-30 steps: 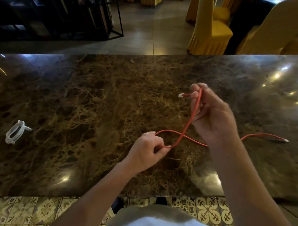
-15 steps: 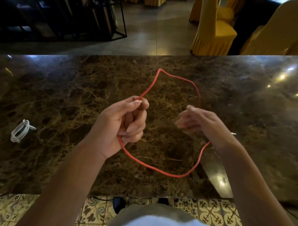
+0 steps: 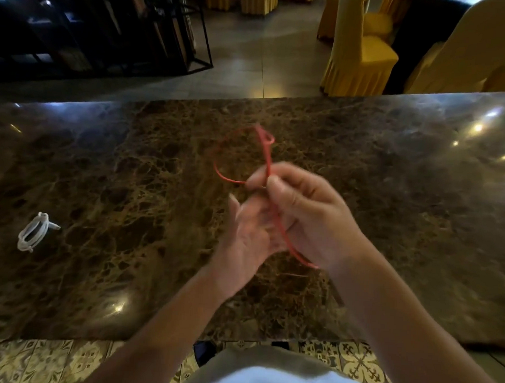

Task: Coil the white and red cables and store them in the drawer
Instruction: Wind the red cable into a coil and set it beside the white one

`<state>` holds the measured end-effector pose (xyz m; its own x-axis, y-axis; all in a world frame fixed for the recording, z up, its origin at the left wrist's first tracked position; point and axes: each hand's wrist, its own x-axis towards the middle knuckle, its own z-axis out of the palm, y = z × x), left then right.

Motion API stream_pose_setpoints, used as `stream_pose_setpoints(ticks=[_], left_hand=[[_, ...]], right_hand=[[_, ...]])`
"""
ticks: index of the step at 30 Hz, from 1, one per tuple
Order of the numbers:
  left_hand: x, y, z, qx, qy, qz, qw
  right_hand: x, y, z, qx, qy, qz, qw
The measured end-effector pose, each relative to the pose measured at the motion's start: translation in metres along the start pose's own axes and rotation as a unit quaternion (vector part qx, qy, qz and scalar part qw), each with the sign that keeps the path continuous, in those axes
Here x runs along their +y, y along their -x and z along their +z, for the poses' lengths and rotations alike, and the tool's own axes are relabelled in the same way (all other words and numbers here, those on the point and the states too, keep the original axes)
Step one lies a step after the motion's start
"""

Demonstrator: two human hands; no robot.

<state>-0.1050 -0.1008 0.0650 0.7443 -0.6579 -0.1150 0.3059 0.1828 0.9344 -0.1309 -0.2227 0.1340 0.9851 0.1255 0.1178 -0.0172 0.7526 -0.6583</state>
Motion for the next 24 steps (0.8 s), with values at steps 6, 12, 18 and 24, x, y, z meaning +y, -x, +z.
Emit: stream_pose_setpoints(ticks=[6, 12, 18, 24], left_hand=[[-0.035, 0.022, -0.019, -0.104, -0.41, 0.049, 0.905], [-0.014, 0.028, -0.043, 0.031, -0.237, 0.008, 0.971], [-0.007, 0.016, -0.039, -0.006, -0.295, -0.039, 0.955], [0.003, 0.016, -0.042, -0.001, -0.359, 0.001, 0.933]], right_hand=[[-0.043, -0.025, -0.045, 0.143, 0.066, -0.121, 0.98], [-0.052, -0.016, -0.106, 0.376, 0.563, 0.029, 0.736], [-0.03, 0.005, -0.059, 0.267, 0.753, -0.201, 0.567], [0.005, 0.003, -0.022, -0.099, 0.798, 0.142, 0.578]])
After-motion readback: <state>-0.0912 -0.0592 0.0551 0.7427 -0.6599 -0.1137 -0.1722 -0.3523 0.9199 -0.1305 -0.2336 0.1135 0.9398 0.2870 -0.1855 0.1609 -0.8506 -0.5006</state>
